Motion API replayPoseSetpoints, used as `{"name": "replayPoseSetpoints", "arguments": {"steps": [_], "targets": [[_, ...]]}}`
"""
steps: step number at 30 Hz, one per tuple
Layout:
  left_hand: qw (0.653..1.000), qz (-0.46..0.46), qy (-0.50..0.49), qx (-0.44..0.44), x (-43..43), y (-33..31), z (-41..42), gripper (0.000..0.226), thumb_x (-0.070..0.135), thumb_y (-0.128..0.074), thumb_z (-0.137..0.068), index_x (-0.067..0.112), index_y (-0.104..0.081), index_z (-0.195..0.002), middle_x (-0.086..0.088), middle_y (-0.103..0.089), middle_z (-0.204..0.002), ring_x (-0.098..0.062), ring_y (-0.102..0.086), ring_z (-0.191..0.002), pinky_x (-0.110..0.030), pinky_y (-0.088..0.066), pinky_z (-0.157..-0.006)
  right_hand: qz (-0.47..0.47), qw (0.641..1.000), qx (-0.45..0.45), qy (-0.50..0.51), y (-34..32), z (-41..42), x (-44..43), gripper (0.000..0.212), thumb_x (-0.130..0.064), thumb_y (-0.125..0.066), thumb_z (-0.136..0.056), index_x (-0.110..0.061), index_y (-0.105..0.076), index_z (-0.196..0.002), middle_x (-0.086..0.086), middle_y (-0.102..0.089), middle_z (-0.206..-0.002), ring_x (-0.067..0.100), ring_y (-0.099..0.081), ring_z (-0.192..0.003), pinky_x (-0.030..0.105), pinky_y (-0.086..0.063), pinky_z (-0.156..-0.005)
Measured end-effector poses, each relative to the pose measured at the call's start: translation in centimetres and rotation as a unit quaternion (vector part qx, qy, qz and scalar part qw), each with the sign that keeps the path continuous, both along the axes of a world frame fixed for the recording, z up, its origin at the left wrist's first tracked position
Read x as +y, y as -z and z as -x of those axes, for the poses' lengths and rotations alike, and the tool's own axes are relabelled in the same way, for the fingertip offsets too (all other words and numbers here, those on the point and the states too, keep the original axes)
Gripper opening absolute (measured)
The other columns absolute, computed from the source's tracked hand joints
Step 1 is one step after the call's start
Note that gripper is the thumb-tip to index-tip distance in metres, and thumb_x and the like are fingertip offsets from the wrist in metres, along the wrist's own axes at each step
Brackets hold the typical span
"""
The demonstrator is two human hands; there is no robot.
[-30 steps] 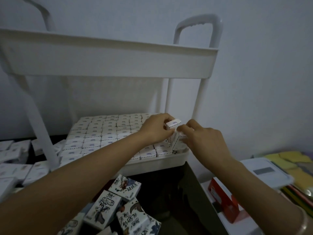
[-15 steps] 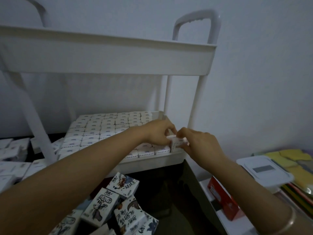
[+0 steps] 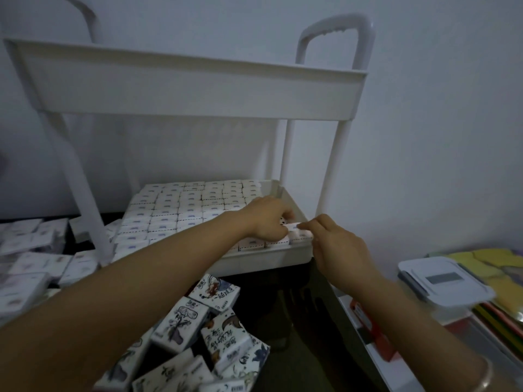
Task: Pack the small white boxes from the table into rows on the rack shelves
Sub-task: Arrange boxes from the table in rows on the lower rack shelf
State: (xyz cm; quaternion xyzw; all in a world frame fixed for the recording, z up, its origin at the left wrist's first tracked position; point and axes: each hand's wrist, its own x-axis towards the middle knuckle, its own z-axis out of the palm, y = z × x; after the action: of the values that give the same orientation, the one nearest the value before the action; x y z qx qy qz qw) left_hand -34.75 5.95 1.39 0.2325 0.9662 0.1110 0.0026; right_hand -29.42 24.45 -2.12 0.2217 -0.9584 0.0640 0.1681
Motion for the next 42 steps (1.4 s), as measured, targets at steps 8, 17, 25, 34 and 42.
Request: {"name": "replayPoseSetpoints", "arguments": {"steps": [8, 17, 25, 34, 42], "targets": [[0.994, -0.105, -0.005, 0.024, -7.0, -3.6, -9.9, 0.037, 0.008, -0.054, -0.085, 0.023, -0.065, -0.117, 0.008, -0.066, -0.115, -0.005, -0.058, -0.103, -0.024, -0.045, -0.091, 0.098, 0.978, -0.037, -0.179, -2.7, -6.5, -7.3, 0.031, -0.011, -0.051, -0.093, -0.026, -0.063, -0.118, -0.006, -0.058, -0.125, 0.019, -0.060, -0.096, 0.041, -0.051, -0.074], [0.953, -0.184, -0.232, 0.064, -23.5, 0.0, -29.3, 0.037, 0.000, -0.055, -0.088, 0.033, -0.070, -0.091, 0.027, -0.067, -0.085, 0.005, -0.063, -0.078, -0.013, -0.048, -0.066, 0.095, 0.911, -0.121, -0.383, -2.8, -13.7, -21.4, 0.027, -0.013, -0.050, -0.096, -0.028, -0.065, -0.114, -0.005, -0.062, -0.113, 0.015, -0.059, -0.095, 0.035, -0.050, -0.078], [0.954, -0.108, -0.276, 0.049, -29.5, 3.7, -39.7, 0.031, 0.025, -0.070, -0.085, 0.048, -0.060, -0.102, 0.025, -0.060, -0.095, 0.004, -0.057, -0.085, -0.020, -0.047, -0.069, 0.060, 0.894, -0.157, -0.415, -1.7, -18.7, -29.9, 0.028, -0.013, -0.051, -0.095, -0.025, -0.066, -0.115, -0.005, -0.064, -0.117, 0.014, -0.060, -0.102, 0.032, -0.051, -0.082], [0.958, 0.073, -0.268, 0.071, -29.6, 5.6, -42.4, 0.067, 0.077, -0.048, -0.076, 0.042, -0.053, -0.132, 0.018, -0.042, -0.117, -0.003, -0.039, -0.107, -0.021, -0.038, -0.079, 0.026, 0.909, -0.160, -0.385, -0.4, -20.9, -33.3, 0.031, -0.010, -0.046, -0.096, -0.025, -0.064, -0.116, 0.000, -0.064, -0.115, 0.020, -0.059, -0.100, 0.039, -0.051, -0.082], [0.950, -0.011, -0.313, 0.005, -30.0, 5.5, -44.6, 0.061, 0.076, -0.062, -0.066, 0.043, -0.048, -0.115, 0.018, -0.041, -0.108, -0.004, -0.038, -0.100, -0.022, -0.036, -0.082, -0.020, 0.941, -0.107, -0.320, 0.3, -22.0, -38.7, 0.031, -0.035, -0.057, -0.092, -0.018, -0.059, -0.118, 0.003, -0.062, -0.113, 0.025, -0.060, -0.101, 0.034, -0.050, -0.077]]}}
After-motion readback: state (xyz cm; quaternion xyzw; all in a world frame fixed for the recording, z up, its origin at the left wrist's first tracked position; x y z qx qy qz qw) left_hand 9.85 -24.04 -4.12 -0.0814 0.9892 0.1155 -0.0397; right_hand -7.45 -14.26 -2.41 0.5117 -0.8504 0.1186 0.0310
